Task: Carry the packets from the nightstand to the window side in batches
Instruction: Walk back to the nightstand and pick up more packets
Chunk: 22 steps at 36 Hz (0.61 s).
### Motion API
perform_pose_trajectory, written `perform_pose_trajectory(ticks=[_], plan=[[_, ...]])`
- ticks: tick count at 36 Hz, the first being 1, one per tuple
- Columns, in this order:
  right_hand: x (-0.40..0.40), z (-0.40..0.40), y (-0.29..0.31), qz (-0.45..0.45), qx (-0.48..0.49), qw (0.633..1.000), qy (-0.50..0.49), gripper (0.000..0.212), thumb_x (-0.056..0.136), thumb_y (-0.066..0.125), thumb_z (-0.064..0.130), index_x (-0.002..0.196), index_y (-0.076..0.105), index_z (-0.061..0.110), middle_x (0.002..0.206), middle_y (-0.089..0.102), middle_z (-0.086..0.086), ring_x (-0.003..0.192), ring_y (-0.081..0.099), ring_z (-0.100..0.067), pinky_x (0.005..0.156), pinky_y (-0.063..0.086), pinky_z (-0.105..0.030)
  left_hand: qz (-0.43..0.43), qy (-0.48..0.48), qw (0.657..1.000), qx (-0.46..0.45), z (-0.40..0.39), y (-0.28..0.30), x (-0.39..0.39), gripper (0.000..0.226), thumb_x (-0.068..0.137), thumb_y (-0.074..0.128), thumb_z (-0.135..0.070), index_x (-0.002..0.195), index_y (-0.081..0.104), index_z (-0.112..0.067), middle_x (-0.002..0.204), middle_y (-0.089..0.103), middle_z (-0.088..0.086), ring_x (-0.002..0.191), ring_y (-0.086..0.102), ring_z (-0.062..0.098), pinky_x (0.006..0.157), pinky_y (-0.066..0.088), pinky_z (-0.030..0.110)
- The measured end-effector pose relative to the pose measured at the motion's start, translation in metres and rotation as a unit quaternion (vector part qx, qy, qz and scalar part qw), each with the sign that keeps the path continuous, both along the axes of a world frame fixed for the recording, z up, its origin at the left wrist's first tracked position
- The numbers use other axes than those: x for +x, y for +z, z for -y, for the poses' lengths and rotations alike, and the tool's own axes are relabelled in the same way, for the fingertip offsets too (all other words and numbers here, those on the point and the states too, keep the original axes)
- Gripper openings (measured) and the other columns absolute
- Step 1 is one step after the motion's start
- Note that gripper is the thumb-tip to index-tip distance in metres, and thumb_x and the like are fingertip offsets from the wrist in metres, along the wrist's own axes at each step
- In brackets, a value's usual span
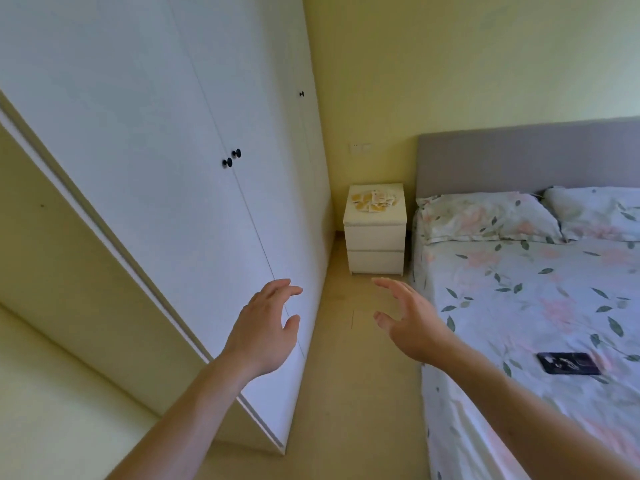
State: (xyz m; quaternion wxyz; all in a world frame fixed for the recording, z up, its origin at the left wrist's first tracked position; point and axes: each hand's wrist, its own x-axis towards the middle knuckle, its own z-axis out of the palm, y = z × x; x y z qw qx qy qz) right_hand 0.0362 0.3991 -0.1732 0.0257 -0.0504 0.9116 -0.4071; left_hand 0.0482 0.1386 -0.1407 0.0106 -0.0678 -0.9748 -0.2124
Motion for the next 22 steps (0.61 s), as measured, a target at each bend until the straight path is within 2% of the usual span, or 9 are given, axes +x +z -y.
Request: perform_pose_trajectory(ticks=[5,9,15,22], plan=[[-0.061,0.024,-0.002,0.017,0.003,1.0,-0.021,0.061,0.099,0.061,0.032,0.152,0.032,0.038,0.157,0.036,0.012,0.144,0.036,-0.012,0.116,0.032,-0.034,0.012,-0.009,1.0,0.015,0.043,-0.011,-0.067,0.043,0.1,0.052,-0.028,0.141,0.045,-0.036,0.154,0.029,-0.024,0.138,0.037,0.005,0.115,0.034,0.034],[-0.109,0.024,0.003,0.016,0.01,0.998,-0.059,0.059,0.1,0.06,0.03,0.152,0.035,0.035,0.156,0.039,0.007,0.143,0.038,-0.018,0.115,0.034,-0.037,0.009,-0.029,0.999,0.028,0.049,-0.016,-0.145,0.041,0.1,0.053,-0.026,0.14,0.048,-0.035,0.153,0.032,-0.021,0.136,0.04,0.006,0.113,0.035,0.035],[-0.157,-0.012,-0.009,0.036,-0.004,0.991,-0.127,0.057,0.099,0.061,0.029,0.15,0.038,0.038,0.155,0.04,0.008,0.143,0.038,-0.015,0.117,0.038,-0.041,0.02,-0.107,0.993,0.053,0.0,-0.02,-0.24,0.039,0.099,0.054,-0.025,0.137,0.051,-0.033,0.15,0.035,-0.018,0.138,0.038,0.006,0.112,0.036,0.031],[-0.256,-0.074,-0.02,0.033,-0.012,0.981,-0.188,0.055,0.098,0.063,0.027,0.148,0.04,0.038,0.153,0.041,0.008,0.141,0.039,-0.016,0.114,0.04,-0.044,0.013,-0.162,0.985,0.061,-0.065,-0.033,-0.371,0.038,0.099,0.056,-0.028,0.136,0.052,-0.034,0.149,0.037,-0.019,0.138,0.038,0.006,0.113,0.034,0.029]])
